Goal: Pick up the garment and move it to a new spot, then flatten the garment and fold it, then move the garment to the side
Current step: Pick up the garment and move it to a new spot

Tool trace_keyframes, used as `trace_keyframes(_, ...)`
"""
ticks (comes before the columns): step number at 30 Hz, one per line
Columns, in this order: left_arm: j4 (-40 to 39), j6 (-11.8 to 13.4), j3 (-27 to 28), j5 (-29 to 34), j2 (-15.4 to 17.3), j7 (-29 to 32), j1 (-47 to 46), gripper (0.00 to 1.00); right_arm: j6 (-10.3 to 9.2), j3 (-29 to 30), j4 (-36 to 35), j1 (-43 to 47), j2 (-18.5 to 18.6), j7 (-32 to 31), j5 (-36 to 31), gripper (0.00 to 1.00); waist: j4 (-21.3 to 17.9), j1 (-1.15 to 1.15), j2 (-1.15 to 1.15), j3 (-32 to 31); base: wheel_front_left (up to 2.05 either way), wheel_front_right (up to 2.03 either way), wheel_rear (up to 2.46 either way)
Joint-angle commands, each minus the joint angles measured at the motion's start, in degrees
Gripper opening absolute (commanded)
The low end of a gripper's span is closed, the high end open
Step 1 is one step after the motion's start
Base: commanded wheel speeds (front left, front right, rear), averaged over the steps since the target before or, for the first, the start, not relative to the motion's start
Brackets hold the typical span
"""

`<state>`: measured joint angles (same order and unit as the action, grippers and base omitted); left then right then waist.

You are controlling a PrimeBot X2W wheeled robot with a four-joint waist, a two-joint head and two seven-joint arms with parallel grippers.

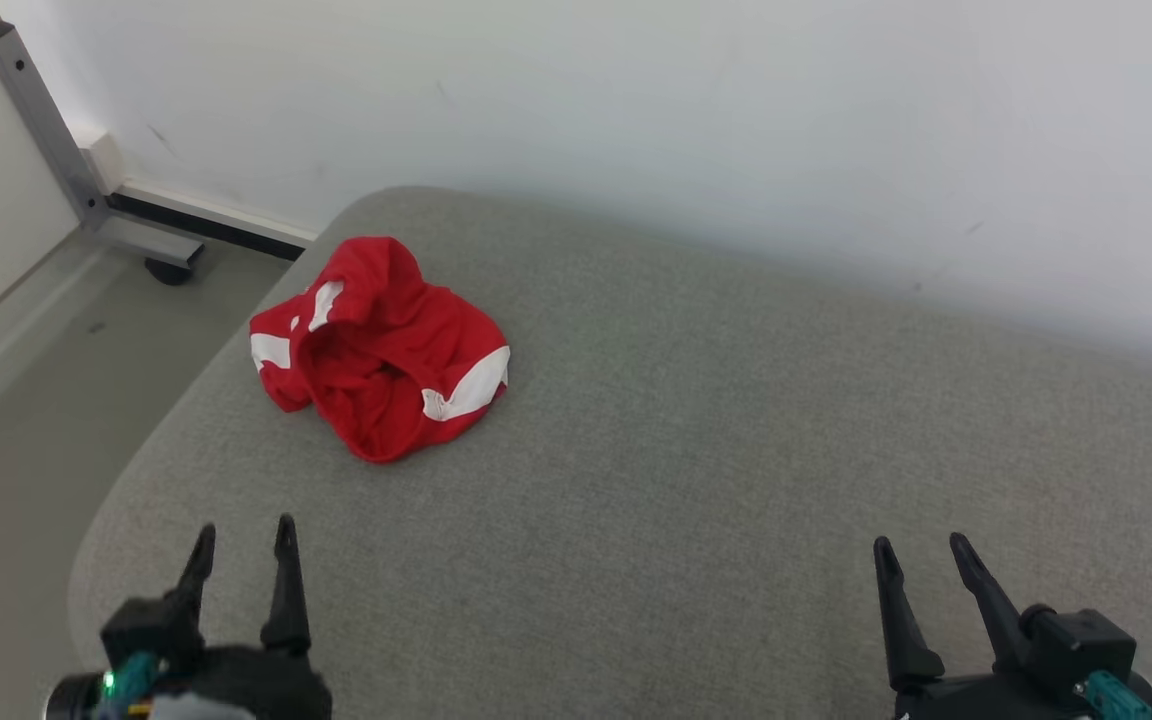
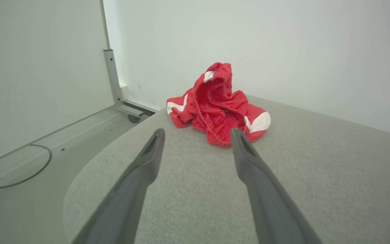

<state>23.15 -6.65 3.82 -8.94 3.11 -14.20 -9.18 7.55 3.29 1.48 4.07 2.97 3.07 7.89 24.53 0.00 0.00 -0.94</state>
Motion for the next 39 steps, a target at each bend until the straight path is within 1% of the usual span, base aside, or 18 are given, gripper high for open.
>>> trace_keyframes(1,1.1,-0.3,0.1,-0.6,0.0,0.7,-2.4,1.00,-0.15,-0.4,-0.5,-0.7,0.1,-0.2,-0.4,1.00,-0.8,0.00,0.00,1.7,0.00,0.00,0.00)
trace_keyframes(4,6.4,-0.3,0.4,-2.1,0.1,2.2,-9.9,1.00,-0.15,-1.8,-1.7,-2.1,1.2,-1.4,-0.6,1.00,-2.2,0.00,0.00,4.2,0.00,0.00,0.00)
trace_keyframes(7,11.7,0.2,1.5,-3.6,1.0,4.3,-16.4,1.00,-0.15,-4.6,-2.7,-4.2,2.4,-2.5,-0.8,1.00,-4.8,0.00,0.00,6.7,0.00,0.00,0.00)
trace_keyframes(10,16.2,0.6,2.3,-4.2,2.8,6.4,-21.9,1.00,-0.15,-8.2,-3.6,-6.9,3.5,-3.4,-0.3,1.00,-8.1,0.00,0.00,9.3,0.00,0.00,0.00)
trace_keyframes(15,22.7,2.0,2.8,-4.1,5.8,9.6,-29.2,1.00,-0.14,-11.4,-5.0,-9.9,5.6,-4.2,-0.2,1.00,-11.7,0.00,0.00,13.6,0.00,0.00,0.00)
trace_keyframes(17,25.0,2.6,3.1,-4.5,6.7,10.9,-31.5,1.00,-0.15,-11.7,-5.6,-10.5,6.4,-4.7,-0.1,1.00,-12.8,0.00,0.00,15.4,0.00,0.00,0.00)
trace_keyframes(20,28.7,4.1,3.9,-5.0,7.9,13.0,-34.4,1.00,-0.15,-11.5,-6.6,-11.2,7.3,-5.4,-0.1,1.00,-14.1,0.00,0.00,17.8,0.00,0.00,0.00)
trace_keyframes(22,31.1,4.5,4.7,-5.9,8.8,14.6,-36.1,1.00,-0.15,-11.6,-7.5,-11.7,7.7,-5.8,-0.2,1.00,-15.0,0.00,0.00,19.4,0.00,0.00,0.00)
trace_keyframes(25,33.9,5.7,6.0,-7.3,8.9,16.8,-37.9,1.00,-0.15,-11.3,-8.8,-11.9,8.3,-6.4,-0.4,1.00,-16.0,0.00,0.00,21.4,0.00,0.00,0.00)
trace_keyframes(27,35.7,6.0,7.1,-8.8,9.6,18.9,-39.2,1.00,-0.15,-11.2,-9.7,-12.1,8.5,-6.7,-0.6,1.00,-16.6,0.00,0.00,22.7,0.00,0.00,0.00)
trace_keyframes(29,37.3,6.2,8.0,-10.2,9.7,20.3,-40.2,1.00,-0.15,-11.1,-10.3,-12.1,8.6,-6.9,-0.7,1.00,-17.2,0.00,0.00,23.5,0.00,0.00,0.00)
trace_keyframes(32,40.1,7.5,9.2,-11.3,10.4,23.2,-40.5,1.00,-0.15,-11.4,-10.7,-11.6,9.0,-6.8,-0.7,1.00,-18.1,0.00,0.00,23.9,0.00,0.00,0.00)
trace_keyframes(33,40.1,7.5,9.2,-11.3,10.4,23.2,-40.5,1.00,-0.15,-11.4,-10.7,-11.6,9.0,-6.8,-0.7,1.00,-18.1,0.00,0.00,23.9,0.00,0.00,0.00)
trace_keyframes(35,42.1,7.9,9.3,-11.7,10.6,25.7,-40.6,1.00,-0.15,-11.6,-11.1,-11.6,9.2,-6.9,-0.4,1.00,-18.5,0.00,0.00,24.0,0.00,0.00,0.00)
trace_keyframes(37,43.5,7.3,9.3,-12.2,10.4,27.7,-40.5,1.00,-0.15,-11.5,-11.4,-11.7,9.3,-7.1,-0.3,1.00,-18.8,0.00,0.00,24.2,0.00,0.00,0.00)
trace_keyframes(38,44.1,7.4,8.9,-12.0,10.5,28.6,-40.7,0.79,-0.15,-11.5,-11.6,-11.7,9.3,-7.2,-0.3,1.00,-18.9,0.00,0.00,24.2,0.00,0.00,0.00)
trace_keyframes(39,44.4,7.1,8.4,-11.7,10.4,29.1,-40.8,0.24,-0.15,-11.4,-11.7,-11.8,9.2,-7.3,-0.3,1.00,-18.9,0.00,0.00,24.2,0.00,0.00,0.00)
